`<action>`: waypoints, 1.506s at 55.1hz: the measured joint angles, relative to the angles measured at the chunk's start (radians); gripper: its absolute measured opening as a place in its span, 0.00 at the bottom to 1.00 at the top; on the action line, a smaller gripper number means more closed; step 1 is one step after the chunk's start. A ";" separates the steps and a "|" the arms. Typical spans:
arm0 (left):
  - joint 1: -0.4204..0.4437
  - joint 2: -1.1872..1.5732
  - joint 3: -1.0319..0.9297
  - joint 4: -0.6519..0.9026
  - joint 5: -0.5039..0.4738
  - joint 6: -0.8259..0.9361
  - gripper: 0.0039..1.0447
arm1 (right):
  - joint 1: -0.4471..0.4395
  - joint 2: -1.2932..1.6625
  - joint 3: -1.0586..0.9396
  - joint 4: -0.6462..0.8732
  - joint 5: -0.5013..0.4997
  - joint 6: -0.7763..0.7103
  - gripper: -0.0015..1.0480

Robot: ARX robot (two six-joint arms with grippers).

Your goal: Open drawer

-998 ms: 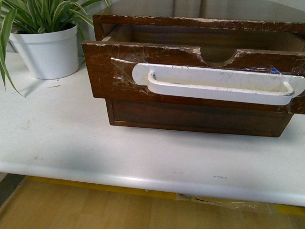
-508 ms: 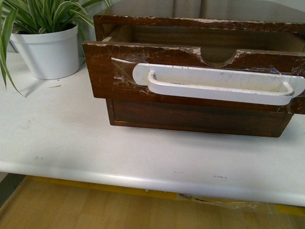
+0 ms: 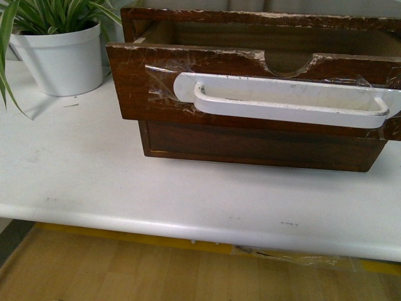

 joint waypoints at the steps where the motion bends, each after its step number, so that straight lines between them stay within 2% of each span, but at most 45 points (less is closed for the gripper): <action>1: 0.011 -0.003 -0.002 -0.002 0.011 0.000 0.04 | 0.000 0.000 0.000 0.000 0.000 0.000 0.01; 8: 0.071 -0.037 -0.011 -0.023 0.031 0.000 0.04 | 0.000 -0.002 0.000 0.000 0.001 0.000 0.01; 22: 0.074 -0.105 -0.042 -0.043 0.042 0.001 0.04 | 0.000 -0.002 0.000 0.000 0.000 0.000 0.01; 29: 0.074 -0.242 -0.042 -0.209 0.042 0.002 0.04 | 0.000 -0.002 0.000 0.000 0.000 0.001 0.01; 50: 0.074 -0.273 -0.042 -0.219 0.042 0.003 0.04 | 0.000 -0.002 0.000 0.000 0.000 0.000 0.01; 56: 0.074 -0.273 -0.042 -0.219 0.042 0.003 0.30 | 0.000 -0.002 0.000 0.000 0.000 0.000 0.25; 64: 0.074 -0.274 -0.042 -0.219 0.042 0.003 0.57 | 0.000 -0.002 0.000 0.000 0.000 0.000 0.54; 75: 0.074 -0.274 -0.042 -0.219 0.042 0.003 0.90 | 0.000 -0.002 0.000 0.000 0.000 0.000 0.85; 77: 0.074 -0.274 -0.042 -0.219 0.042 0.003 0.95 | 0.000 -0.002 0.000 0.000 0.000 0.001 0.91; 79: 0.074 -0.274 -0.042 -0.219 0.042 0.004 0.96 | 0.000 -0.002 0.000 0.000 0.000 0.002 0.93; 83: 0.074 -0.274 -0.042 -0.219 0.042 0.003 0.94 | 0.000 -0.002 0.000 0.000 0.000 0.002 0.91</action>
